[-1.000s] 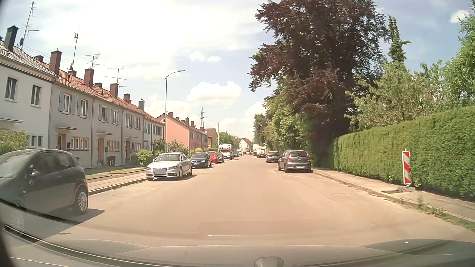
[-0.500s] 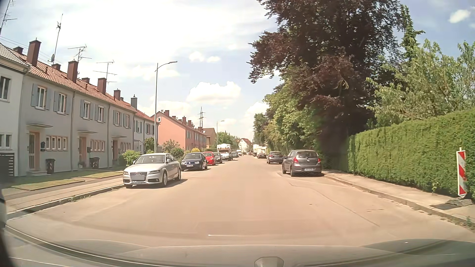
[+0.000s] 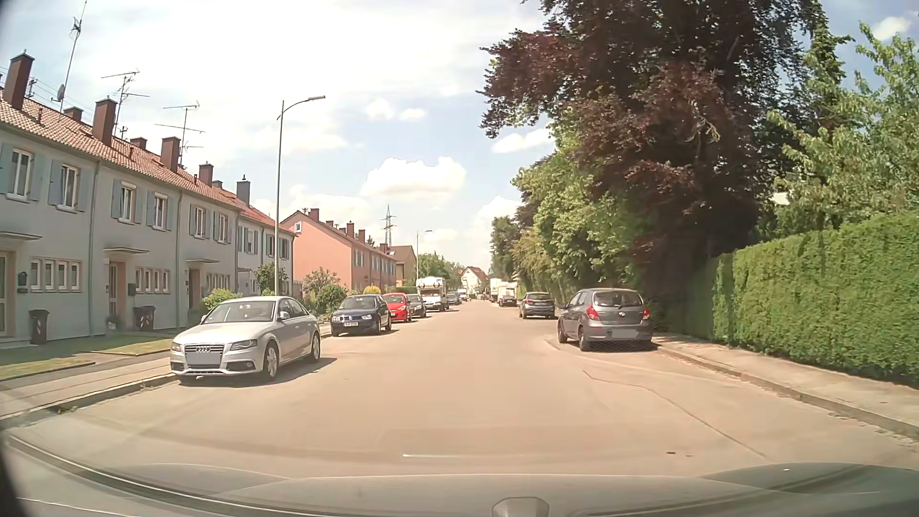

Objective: Follow the waypoints while adhering to traffic rules and regulations

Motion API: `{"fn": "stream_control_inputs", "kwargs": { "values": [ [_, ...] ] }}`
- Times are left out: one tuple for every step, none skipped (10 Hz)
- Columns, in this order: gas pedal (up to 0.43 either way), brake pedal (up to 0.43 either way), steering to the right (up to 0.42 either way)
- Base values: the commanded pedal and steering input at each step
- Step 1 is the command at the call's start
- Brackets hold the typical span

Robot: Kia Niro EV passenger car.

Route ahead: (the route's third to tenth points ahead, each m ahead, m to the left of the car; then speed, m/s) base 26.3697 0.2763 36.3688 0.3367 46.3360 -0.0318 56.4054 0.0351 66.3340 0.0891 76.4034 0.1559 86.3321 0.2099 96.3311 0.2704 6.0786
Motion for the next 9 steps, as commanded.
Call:
{"fn": "stream_control_inputs", "kwargs": {
  "values": [
    [0.079, 0.000, -0.003],
    [0.079, 0.000, -0.003],
    [0.067, 0.000, -0.004],
    [0.059, 0.000, -0.004],
    [0.059, 0.000, -0.004],
    [0.047, 0.000, -0.004],
    [0.047, 0.000, -0.004],
    [0.047, 0.000, -0.004],
    [0.047, 0.000, -0.004]
  ]
}}
